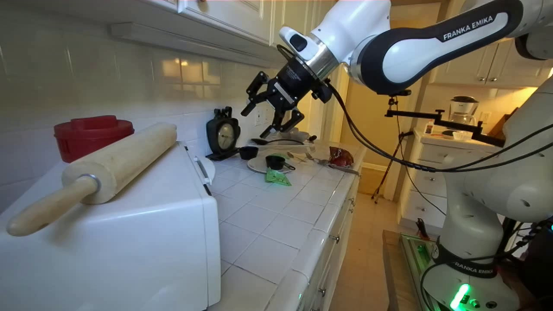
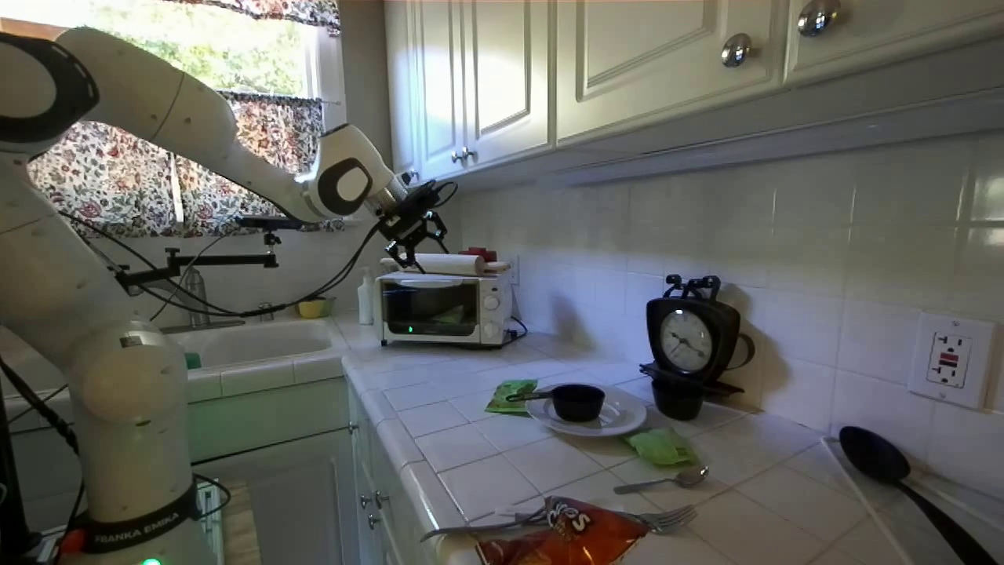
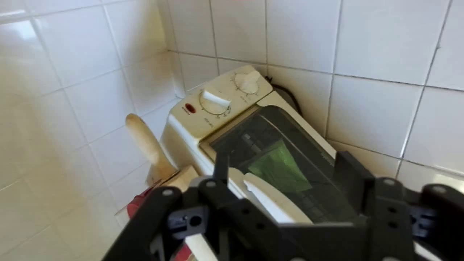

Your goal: Put the rolling pin on top of the oven then open the oven door.

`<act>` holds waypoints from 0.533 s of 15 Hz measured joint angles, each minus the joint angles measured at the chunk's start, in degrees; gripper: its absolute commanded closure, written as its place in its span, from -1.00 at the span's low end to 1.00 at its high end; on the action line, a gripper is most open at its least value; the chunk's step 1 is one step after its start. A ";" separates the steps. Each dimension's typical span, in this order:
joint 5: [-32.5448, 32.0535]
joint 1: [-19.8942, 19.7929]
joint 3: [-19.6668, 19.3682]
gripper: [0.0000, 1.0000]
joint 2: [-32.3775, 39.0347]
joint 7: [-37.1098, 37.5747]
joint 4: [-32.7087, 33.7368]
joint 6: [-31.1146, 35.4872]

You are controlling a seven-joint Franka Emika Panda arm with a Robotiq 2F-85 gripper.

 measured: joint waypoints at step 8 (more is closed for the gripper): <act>0.08 4.15 -0.41 -0.62 4.05 -2.19 -1.45 -3.28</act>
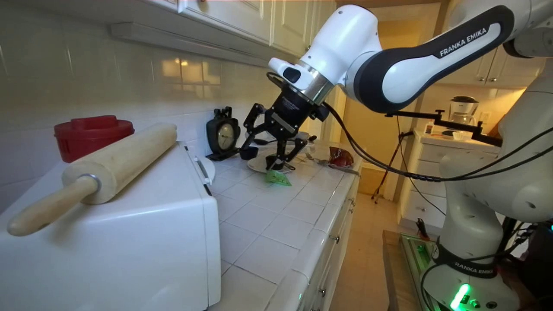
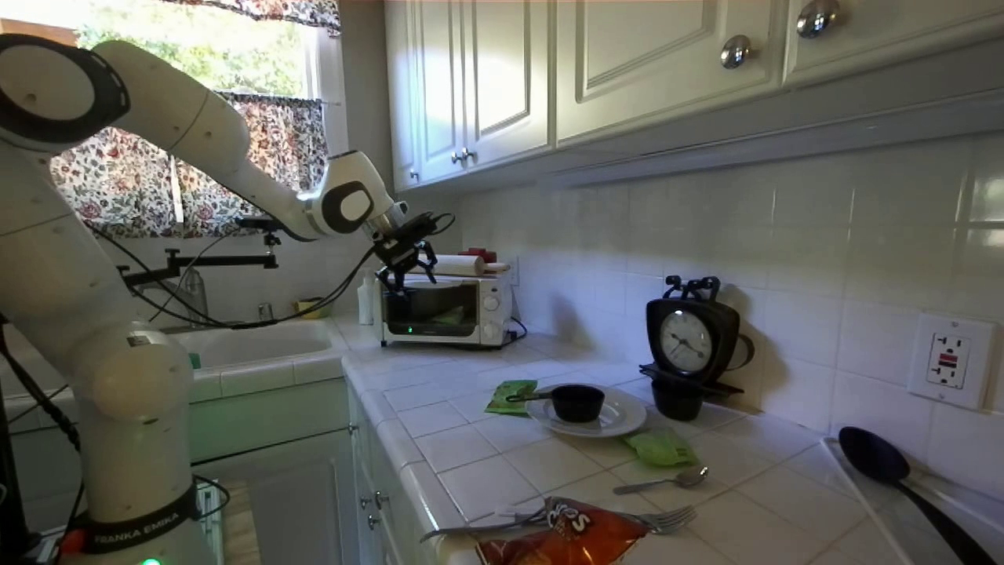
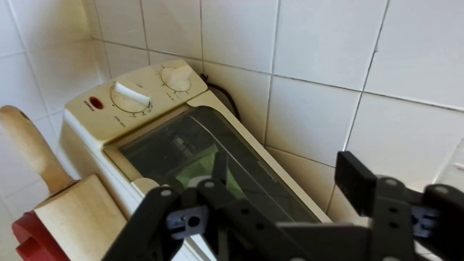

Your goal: Put the rolling pin on top of the oven then open the oven door.

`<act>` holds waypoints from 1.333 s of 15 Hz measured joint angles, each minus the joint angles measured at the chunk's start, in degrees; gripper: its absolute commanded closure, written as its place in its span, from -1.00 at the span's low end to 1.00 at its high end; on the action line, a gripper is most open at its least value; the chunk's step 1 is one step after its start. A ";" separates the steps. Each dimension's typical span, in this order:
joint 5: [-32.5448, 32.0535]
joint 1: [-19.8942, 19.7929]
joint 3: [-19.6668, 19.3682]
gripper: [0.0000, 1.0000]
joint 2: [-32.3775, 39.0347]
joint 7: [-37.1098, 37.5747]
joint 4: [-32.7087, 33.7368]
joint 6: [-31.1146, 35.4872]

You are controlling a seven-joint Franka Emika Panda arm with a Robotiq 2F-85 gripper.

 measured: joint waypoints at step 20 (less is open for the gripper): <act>-4.58 1.00 3.60 -1.00 8.26 -18.67 9.53 -0.79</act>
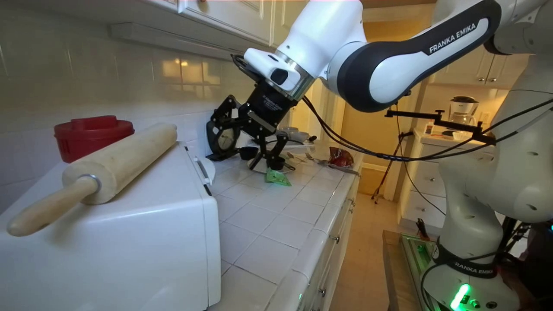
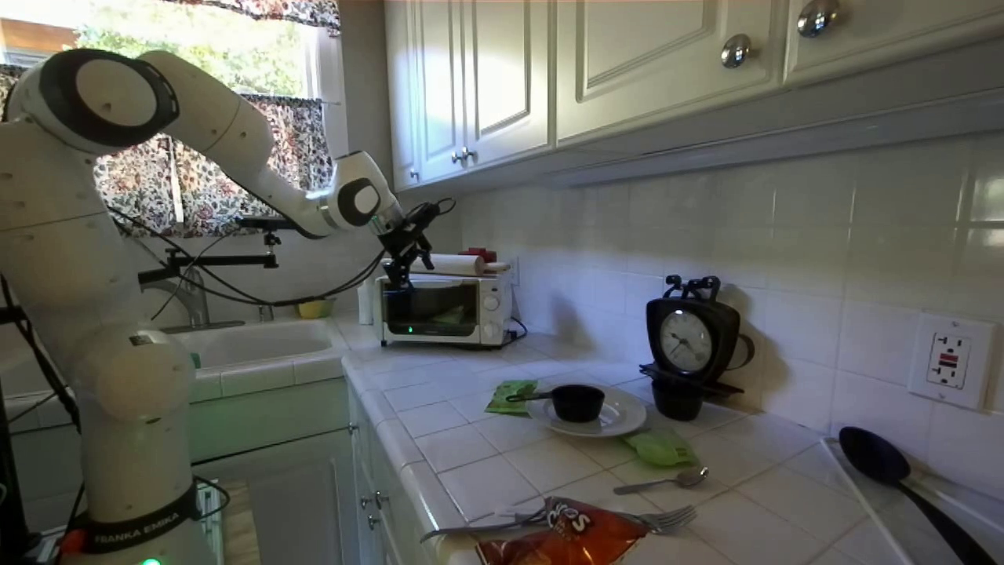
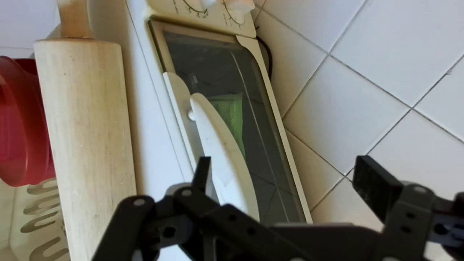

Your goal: Put the rolling pin on top of the oven then open the oven door.

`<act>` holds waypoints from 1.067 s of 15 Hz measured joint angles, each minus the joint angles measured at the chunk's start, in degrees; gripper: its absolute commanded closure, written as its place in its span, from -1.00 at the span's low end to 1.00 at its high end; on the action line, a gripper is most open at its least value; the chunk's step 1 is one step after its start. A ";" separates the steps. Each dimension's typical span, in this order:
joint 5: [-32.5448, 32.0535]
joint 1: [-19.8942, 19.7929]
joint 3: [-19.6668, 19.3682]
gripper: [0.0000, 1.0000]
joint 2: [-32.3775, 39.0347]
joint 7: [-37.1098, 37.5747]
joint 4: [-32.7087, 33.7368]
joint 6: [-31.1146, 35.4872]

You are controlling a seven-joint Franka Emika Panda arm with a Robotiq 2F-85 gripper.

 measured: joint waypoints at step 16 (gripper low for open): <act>-0.06 -1.90 2.25 -1.00 8.06 -1.97 6.91 -3.40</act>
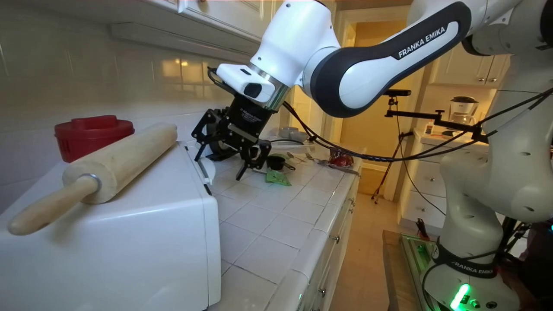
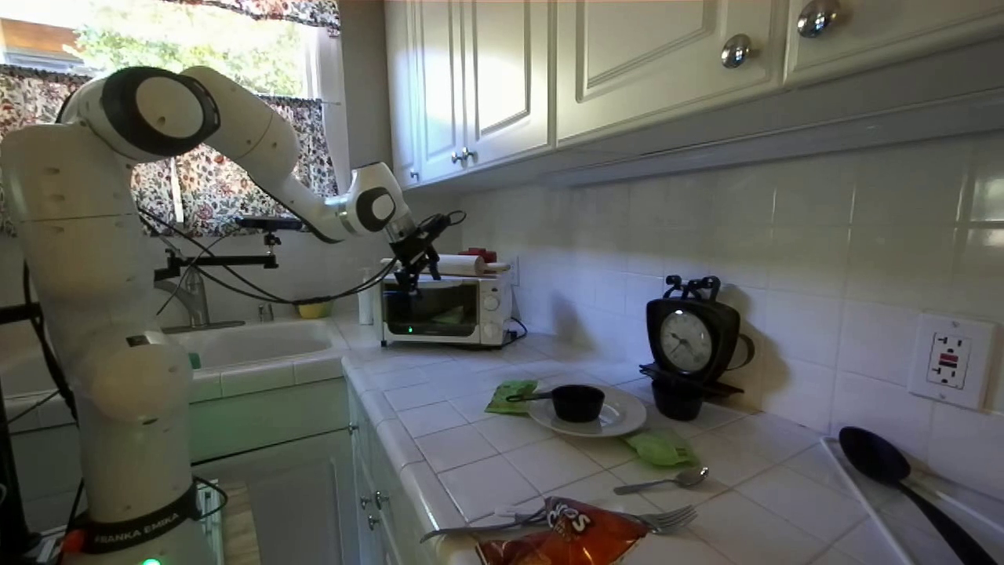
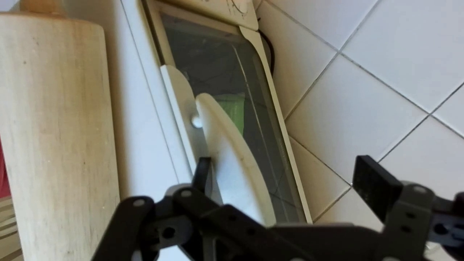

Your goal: Put the rolling pin on top of the oven then open the oven door.

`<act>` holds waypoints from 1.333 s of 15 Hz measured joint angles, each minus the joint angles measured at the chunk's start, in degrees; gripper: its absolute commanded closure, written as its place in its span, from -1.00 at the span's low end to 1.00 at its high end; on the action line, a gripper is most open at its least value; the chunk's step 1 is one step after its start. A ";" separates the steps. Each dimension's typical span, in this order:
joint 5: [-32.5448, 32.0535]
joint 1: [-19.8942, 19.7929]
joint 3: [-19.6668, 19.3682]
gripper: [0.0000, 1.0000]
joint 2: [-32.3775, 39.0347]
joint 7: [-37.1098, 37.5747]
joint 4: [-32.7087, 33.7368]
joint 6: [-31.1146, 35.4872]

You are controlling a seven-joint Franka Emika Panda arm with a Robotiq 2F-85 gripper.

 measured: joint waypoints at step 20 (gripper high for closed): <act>1.41 -5.26 -1.47 -1.00 -0.68 4.76 0.14 -14.82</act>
